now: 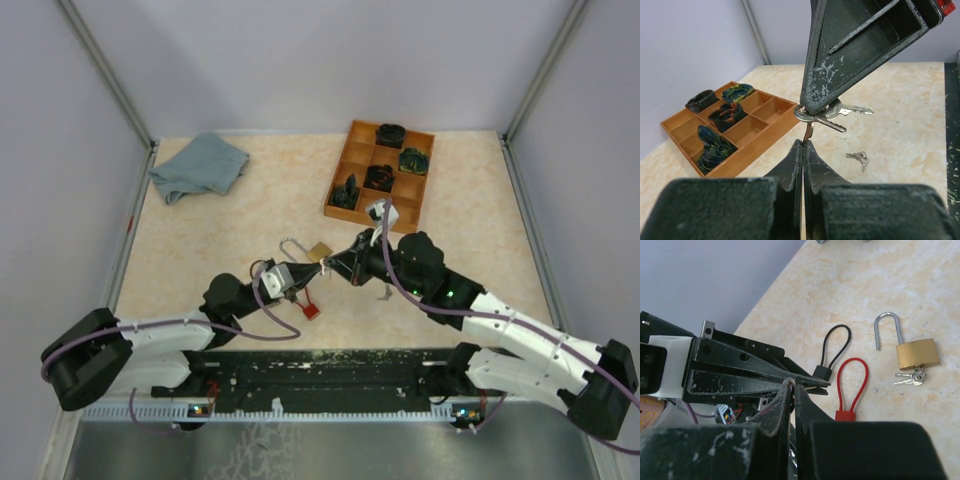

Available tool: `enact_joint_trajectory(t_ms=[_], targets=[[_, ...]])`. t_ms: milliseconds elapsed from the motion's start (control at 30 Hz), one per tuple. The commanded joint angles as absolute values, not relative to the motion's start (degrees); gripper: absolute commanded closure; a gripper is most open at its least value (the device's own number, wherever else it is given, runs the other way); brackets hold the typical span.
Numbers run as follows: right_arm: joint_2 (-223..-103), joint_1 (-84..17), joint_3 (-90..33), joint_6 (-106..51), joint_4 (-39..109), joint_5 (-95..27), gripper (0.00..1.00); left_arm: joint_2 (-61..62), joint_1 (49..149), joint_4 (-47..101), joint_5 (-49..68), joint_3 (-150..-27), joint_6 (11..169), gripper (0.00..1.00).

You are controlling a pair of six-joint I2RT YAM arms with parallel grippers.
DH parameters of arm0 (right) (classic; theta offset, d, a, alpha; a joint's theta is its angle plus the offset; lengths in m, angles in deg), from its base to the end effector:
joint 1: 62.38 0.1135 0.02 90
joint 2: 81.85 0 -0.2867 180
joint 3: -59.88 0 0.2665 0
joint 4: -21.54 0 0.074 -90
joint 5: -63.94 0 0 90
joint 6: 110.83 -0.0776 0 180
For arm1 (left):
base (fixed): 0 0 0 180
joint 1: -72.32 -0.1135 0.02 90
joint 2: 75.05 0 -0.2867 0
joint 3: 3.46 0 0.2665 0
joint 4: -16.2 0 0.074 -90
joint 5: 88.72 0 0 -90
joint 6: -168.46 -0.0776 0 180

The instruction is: Unlock with the key

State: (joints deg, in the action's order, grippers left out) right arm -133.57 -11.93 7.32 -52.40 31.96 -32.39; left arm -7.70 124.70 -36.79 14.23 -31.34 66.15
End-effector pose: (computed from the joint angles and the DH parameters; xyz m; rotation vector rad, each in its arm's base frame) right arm 0.1576 0.2043 0.3173 -0.3946 1.8382 1.1201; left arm 0.1454 -0.2172 0.2437 0.8964 1.0481 -0.7390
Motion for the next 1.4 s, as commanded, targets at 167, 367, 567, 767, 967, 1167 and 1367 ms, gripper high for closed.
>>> enact_joint_trajectory(t_ms=[167, 367, 567, 767, 967, 1167, 1367], targets=[[-130.52, -12.10, 5.38, -51.47, 38.63, -32.11, 0.87, -13.42, 127.09, -28.33, 6.60, -32.99, 49.85, 1.00], [-130.56, -12.10, 2.73, -49.89, 45.62, -33.56, 0.61, -14.16, 130.31, -23.80, 1.22, -34.07, 37.27, 1.00], [-133.16, -15.29, -1.56, -48.97, 49.01, -38.96, 0.54, -11.95, 135.33, -21.87, -8.03, -34.45, 25.56, 1.00], [-137.27, -22.14, -2.39, -48.75, 46.50, -48.16, 0.53, -6.56, 141.97, -24.99, -18.45, -34.80, 11.68, 1.00], [-141.32, -23.10, -2.17, -46.72, 44.63, -54.52, 0.55, -0.12, 146.06, -40.76, -24.23, -32.48, -0.07, 1.00], [-142.57, -25.67, 2.59, -49.71, 38.71, -61.39, 0.60, 4.40, 147.39, -51.85, -24.47, -30.81, -5.71, 1.00], [-141.81, -25.73, 5.29, -51.87, 35.34, -63.14, 0.65, 3.22, 147.47, -51.03, -22.68, -30.25, -2.71, 1.00]])
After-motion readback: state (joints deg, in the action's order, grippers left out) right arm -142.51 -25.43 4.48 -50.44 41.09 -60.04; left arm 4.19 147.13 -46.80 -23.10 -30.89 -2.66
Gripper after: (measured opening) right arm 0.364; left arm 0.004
